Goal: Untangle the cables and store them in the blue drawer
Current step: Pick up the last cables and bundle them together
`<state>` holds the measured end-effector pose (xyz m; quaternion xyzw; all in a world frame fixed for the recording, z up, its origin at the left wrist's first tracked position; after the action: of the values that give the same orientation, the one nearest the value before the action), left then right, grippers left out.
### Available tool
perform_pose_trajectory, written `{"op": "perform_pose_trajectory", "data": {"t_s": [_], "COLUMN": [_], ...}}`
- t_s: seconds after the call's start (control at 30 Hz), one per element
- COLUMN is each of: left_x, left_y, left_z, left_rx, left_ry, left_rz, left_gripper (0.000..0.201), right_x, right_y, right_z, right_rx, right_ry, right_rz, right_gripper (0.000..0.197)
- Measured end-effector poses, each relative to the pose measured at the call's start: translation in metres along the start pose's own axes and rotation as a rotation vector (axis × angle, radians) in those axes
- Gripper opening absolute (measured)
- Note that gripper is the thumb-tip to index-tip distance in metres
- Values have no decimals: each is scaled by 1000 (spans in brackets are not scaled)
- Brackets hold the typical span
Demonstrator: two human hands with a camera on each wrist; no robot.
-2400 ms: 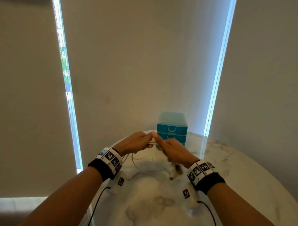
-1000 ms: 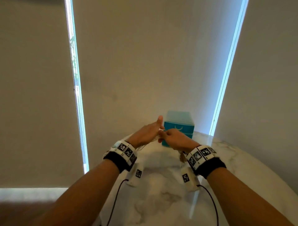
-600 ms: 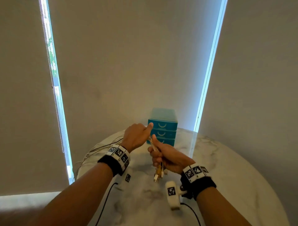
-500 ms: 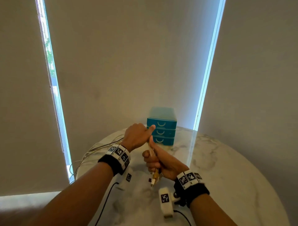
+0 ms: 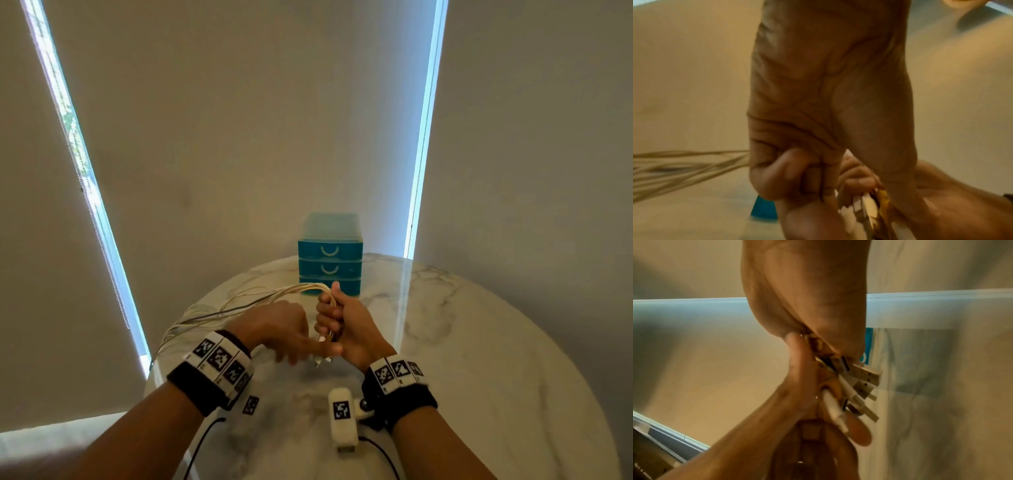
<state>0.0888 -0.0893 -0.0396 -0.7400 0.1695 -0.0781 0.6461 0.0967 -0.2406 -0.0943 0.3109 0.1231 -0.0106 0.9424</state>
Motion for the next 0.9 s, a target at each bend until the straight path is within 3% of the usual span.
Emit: {"op": "perform_pose_trajectory", "data": {"t_s": [0.13,0.23,0.3,0.37,0.47,0.53,0.63,0.7,0.8,0.9], "left_x": [2,6,10,14,19,26,42,49,55,57], "left_y": [8,17,25,32,41,44,42,36,33,31], "left_z": [14,24,26,22,4,-8,-14,-17,-14,-9], "left_rx": [-255,-355,-506,-789,-1269,-1733,-2281,-2380,-2338,-2351], "left_ry": [72,52,-23,-100,-154,-170,-294,-336,-419,-438], "left_rz": [65,-53,-184,-217,-90,-36,-140,-286,-428,-422], "left_gripper": [54,45,51,66,87,98,94,76,53,60], "right_x": [1,3,5,10,13,11,9,9,13,13], "right_y": [5,5,11,24,58,78,94,96,93,90], "right_z": [-1,2,8,18,40,52,57,54,52,51], "right_rx": [18,-27,-74,-150,-396,-447,-516,-537,-593,-628], "right_ry": [-46,-73,-112,-201,-387,-449,-524,-569,-606,-634], "right_rz": [-24,-28,-59,-111,-183,-149,-119,-123,-114,-87], "right_gripper": [43,43,46,47,40,37,42,46,53,68]}}
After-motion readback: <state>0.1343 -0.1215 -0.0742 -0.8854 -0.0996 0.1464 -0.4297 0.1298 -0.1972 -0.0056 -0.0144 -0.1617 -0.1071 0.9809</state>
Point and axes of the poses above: each hand's wrist, its own x-axis towards the middle knuckle, its own y-axis out of the palm, z = x × y, the point moved 1 cm from there along x, towards the middle knuckle, and after that the axes turned 13 degrees about -z, right-handed, at the moved point
